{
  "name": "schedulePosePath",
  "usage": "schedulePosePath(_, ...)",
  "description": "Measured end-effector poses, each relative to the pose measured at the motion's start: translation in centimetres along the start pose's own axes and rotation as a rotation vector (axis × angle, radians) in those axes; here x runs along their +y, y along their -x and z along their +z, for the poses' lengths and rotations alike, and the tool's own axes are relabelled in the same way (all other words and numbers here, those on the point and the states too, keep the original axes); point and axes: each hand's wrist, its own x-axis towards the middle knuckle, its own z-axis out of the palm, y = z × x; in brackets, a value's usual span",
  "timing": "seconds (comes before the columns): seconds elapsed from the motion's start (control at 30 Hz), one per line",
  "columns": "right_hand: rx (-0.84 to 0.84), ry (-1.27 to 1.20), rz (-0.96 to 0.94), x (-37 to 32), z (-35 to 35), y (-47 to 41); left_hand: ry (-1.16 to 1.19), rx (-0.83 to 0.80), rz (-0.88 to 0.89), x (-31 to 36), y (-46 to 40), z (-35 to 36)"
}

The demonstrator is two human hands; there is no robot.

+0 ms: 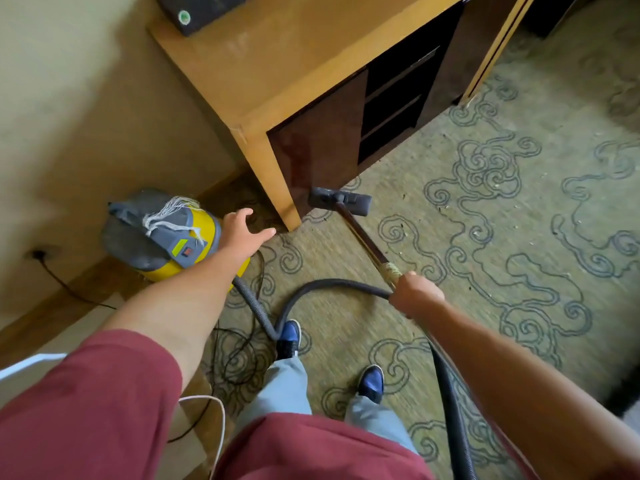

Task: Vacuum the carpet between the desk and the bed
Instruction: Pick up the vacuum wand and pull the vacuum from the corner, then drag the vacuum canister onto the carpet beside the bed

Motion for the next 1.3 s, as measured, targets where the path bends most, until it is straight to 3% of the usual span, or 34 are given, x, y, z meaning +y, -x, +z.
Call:
schedulePosePath(0.33, -0.032, 0.052, 0.153, -7.8, 1.1, -5.7, -0.146, 0.07, -0.213, -13.4, -9.1, -6.7)
schedulePosePath(0.53, 0.016, 0.128, 0.206, -12.2, 2.9, -10.4, -0.183, 0.103, -0.551, -19.2, -14.0, -8.5)
schedulePosePath(0.8, 0.104, 0.132, 0.273, -14.9, 8.6, -14.5, -0.203, 0.184, -0.671, -27.1, -21.9, -7.1)
schedulePosePath(1.07, 0.037, 0.183, 0.31, -17.6, 10.8, -16.8, 0.298, 0.243, -0.816, -29.7, -27.1, -6.7)
schedulePosePath(1.13, 0.02, 0.194, 0.322, -17.5, 10.7, -17.2, 0.536, 0.274, -0.824, -29.9, -28.9, -7.8)
schedulePosePath(1.23, -0.012, 0.217, 0.321, -17.1, 10.6, -17.5, 1.086, 0.333, -0.74, -31.0, -30.6, -8.3)
schedulePosePath(1.3, -0.013, 0.222, 0.329, -16.6, 10.7, -17.4, 1.252, 0.32, -0.729, -31.7, -30.7, -8.1)
